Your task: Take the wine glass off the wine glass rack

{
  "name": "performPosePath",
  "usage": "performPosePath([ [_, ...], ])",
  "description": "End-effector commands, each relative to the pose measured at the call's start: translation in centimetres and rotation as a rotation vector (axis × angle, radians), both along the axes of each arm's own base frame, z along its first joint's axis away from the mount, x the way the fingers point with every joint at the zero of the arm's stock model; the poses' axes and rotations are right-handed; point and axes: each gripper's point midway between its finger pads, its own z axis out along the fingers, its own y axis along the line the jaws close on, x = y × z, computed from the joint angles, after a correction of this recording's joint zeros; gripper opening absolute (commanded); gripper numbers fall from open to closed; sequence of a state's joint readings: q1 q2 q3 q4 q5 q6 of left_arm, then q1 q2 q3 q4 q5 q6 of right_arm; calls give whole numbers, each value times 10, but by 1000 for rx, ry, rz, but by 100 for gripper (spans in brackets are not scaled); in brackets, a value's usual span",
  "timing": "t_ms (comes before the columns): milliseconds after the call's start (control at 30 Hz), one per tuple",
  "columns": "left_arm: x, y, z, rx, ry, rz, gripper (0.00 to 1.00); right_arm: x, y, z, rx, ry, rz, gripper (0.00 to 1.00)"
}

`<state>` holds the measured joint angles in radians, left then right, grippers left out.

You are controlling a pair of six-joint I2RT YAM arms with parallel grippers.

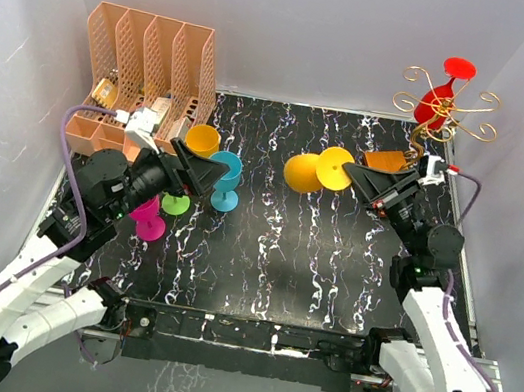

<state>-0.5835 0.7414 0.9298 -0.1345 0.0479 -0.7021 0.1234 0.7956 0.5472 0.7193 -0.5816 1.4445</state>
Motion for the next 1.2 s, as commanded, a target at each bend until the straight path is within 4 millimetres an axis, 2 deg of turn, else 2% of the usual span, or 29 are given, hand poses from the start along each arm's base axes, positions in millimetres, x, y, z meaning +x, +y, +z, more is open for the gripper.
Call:
performPosePath([
  [0,-30,-26,31,-214,50,-189,97,-42,1,49,256,-97,190,8],
  [167,-49,-54,40,-389,81,-406,97,-53,-1,67,395,-94,234,8],
  [367,-62,-64,44,-546,68,-553,97,-64,3,82,480,-99,325,8],
  [533,-73,-64,55,-661,30,-648,97,-72,15,78,520,-72,419,8],
  [833,-75,-65,60,-655,-11,-671,95,-69,23,55,562,-8,429,8],
  [900,-74,-66,59,-656,-7,-669,89,-62,24,45,548,20,394,8],
  [1033,-62,-64,48,-678,35,-600,71,-47,27,21,525,111,330,8],
  [1100,-57,-63,40,-701,60,-574,60,-41,28,1,510,165,299,8],
  [1167,-54,-64,34,-723,83,-571,48,-36,30,-10,492,195,280,9],
])
